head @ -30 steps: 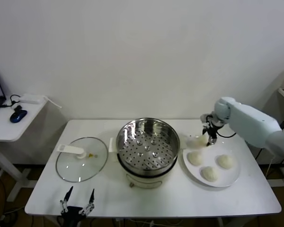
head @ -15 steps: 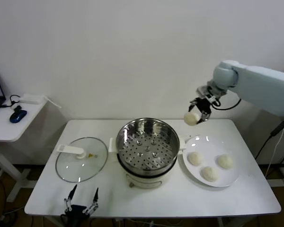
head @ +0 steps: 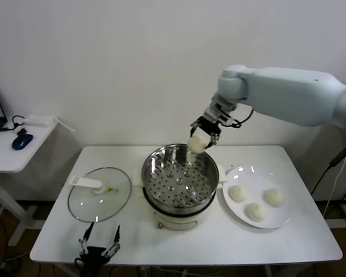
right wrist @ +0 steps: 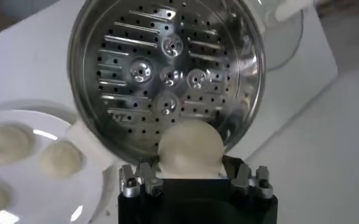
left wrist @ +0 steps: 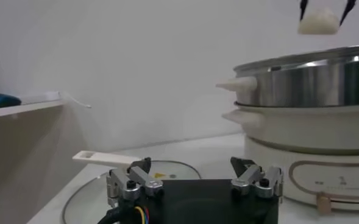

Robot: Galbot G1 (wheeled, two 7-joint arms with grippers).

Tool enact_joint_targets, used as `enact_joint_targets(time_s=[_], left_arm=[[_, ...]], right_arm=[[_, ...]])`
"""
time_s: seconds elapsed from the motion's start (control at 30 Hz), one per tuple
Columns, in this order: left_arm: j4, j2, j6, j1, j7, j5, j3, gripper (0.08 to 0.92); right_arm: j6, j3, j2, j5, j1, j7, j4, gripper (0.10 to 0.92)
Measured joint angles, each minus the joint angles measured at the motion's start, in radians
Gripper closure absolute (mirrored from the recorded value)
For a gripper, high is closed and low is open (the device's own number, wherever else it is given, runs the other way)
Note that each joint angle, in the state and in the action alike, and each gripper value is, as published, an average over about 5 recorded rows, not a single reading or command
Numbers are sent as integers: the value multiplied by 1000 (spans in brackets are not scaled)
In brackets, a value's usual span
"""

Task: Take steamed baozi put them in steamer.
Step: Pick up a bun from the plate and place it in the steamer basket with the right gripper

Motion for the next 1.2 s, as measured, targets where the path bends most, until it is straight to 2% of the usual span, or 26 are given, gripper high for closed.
enact_joint_targets(time_s=[0.37,0.8,1.0,1.2], left_arm=[[15,-8,4,-8,-6,-4,-5,177],[26,-15,0,-11,-8,1,-4,177],[23,-17,0,-10,-9,2,-4,177],[16,-17,2,-6,-9,8,-2,177]], right_arm=[[169,-5,141,-67,-117,19,-178,313],[294,9,217,-99,-214,28,-330,307],[333,11,223,-95,-218,44,-359,215],[349,-22,207,-43,-174,45,-342,203]])
